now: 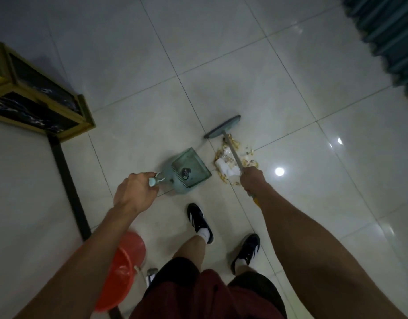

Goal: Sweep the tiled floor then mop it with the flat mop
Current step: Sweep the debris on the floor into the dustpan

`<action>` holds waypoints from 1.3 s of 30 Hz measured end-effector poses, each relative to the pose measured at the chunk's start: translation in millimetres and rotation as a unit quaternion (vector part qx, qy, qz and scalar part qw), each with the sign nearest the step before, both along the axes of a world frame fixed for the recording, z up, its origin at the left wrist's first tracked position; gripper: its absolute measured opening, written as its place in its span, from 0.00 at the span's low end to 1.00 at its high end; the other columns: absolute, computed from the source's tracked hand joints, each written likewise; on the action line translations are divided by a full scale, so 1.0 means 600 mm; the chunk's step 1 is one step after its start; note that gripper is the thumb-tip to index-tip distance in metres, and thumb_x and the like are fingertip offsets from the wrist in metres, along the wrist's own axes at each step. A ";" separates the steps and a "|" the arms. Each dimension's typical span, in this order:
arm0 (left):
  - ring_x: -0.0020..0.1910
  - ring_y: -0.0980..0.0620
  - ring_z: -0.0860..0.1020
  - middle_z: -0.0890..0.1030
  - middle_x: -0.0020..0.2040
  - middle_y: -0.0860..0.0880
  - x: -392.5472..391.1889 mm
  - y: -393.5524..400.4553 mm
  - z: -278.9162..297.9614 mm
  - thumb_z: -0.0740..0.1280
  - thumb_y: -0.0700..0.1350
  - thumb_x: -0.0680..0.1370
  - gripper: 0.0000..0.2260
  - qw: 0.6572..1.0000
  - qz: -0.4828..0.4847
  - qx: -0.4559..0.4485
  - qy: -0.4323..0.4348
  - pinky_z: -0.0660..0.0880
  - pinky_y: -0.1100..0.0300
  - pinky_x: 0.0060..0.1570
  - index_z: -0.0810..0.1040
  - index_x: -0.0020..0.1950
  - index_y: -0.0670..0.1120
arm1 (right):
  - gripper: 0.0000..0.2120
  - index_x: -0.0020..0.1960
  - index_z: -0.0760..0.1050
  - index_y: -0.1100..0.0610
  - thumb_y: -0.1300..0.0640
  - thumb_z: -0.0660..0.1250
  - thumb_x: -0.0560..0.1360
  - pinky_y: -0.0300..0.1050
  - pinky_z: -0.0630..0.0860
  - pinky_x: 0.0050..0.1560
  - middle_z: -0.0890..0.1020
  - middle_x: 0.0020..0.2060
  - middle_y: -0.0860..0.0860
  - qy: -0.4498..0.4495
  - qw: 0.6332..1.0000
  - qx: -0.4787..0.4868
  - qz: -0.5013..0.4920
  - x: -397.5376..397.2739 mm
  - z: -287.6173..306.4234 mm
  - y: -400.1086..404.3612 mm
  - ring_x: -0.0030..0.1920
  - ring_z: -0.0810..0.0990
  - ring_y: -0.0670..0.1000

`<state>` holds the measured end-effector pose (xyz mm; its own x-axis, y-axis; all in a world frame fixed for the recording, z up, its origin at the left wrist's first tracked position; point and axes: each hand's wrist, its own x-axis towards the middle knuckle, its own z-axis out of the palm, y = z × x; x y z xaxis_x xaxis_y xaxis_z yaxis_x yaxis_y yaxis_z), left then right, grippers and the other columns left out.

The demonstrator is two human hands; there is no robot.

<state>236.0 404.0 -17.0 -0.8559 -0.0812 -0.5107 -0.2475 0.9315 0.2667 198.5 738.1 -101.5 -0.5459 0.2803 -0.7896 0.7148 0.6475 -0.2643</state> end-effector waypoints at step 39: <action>0.34 0.47 0.73 0.77 0.37 0.51 0.054 0.040 -0.013 0.57 0.63 0.69 0.15 0.988 -0.148 -0.014 0.037 0.67 0.58 0.35 0.78 0.41 0.58 | 0.13 0.60 0.77 0.65 0.62 0.63 0.77 0.47 0.80 0.34 0.83 0.46 0.62 0.055 0.971 -0.049 -0.226 0.273 0.032 0.052 0.37 0.80 0.57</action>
<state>268.5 428.1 -24.6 -0.8790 0.1655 -0.4471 0.0562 0.9672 0.2476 362.3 769.5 -82.4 -0.4671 0.4367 -0.7688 0.8842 0.2413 -0.4001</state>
